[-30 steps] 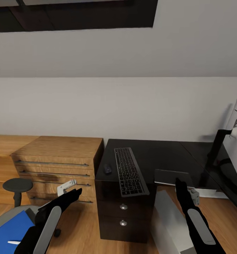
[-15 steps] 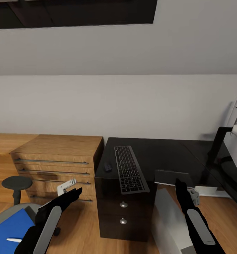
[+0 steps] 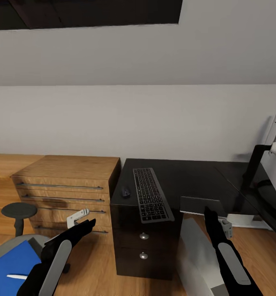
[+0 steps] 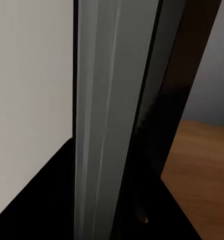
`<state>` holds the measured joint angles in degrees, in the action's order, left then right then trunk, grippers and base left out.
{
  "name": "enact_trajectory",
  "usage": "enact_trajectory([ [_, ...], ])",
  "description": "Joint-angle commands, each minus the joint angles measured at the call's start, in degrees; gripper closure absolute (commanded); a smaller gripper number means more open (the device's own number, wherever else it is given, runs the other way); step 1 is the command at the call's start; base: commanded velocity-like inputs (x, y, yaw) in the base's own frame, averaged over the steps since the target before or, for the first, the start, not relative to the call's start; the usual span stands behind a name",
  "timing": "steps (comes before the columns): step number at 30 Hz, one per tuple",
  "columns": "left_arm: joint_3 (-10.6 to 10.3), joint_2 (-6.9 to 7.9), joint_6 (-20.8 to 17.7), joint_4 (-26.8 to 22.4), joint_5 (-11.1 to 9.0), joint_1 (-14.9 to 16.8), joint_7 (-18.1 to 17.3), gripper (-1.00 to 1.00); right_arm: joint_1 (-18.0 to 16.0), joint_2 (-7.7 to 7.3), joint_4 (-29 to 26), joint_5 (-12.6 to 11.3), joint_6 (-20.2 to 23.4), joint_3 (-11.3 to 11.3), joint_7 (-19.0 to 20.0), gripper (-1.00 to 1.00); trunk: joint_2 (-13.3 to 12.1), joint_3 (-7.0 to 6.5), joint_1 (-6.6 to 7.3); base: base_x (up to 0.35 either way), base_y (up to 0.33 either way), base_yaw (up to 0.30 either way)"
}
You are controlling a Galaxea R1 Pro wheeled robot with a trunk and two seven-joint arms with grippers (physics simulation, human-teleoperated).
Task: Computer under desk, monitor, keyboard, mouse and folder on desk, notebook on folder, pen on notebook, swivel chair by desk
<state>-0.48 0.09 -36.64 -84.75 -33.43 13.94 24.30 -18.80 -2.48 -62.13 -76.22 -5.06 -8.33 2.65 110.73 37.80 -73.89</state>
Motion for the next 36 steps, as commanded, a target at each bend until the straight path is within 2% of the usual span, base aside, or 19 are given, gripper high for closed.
enact_trajectory([
  [1,-0.03,0.04,-0.13,-0.07,-0.71,0.04,0.51,-1.0,-0.01,-0.04,0.87,-0.92,-0.18,0.02,0.04,1.0,0.02,0.07,0.0,0.0,0.0,0.0],
  [36,0.22,0.18,-0.19,0.11,-0.85,0.04,0.49,-1.0,-0.01,-0.08,0.78,-1.27,-0.03,-0.26,0.24,1.0,0.02,0.07,0.0,0.036,0.0,0.0],
])
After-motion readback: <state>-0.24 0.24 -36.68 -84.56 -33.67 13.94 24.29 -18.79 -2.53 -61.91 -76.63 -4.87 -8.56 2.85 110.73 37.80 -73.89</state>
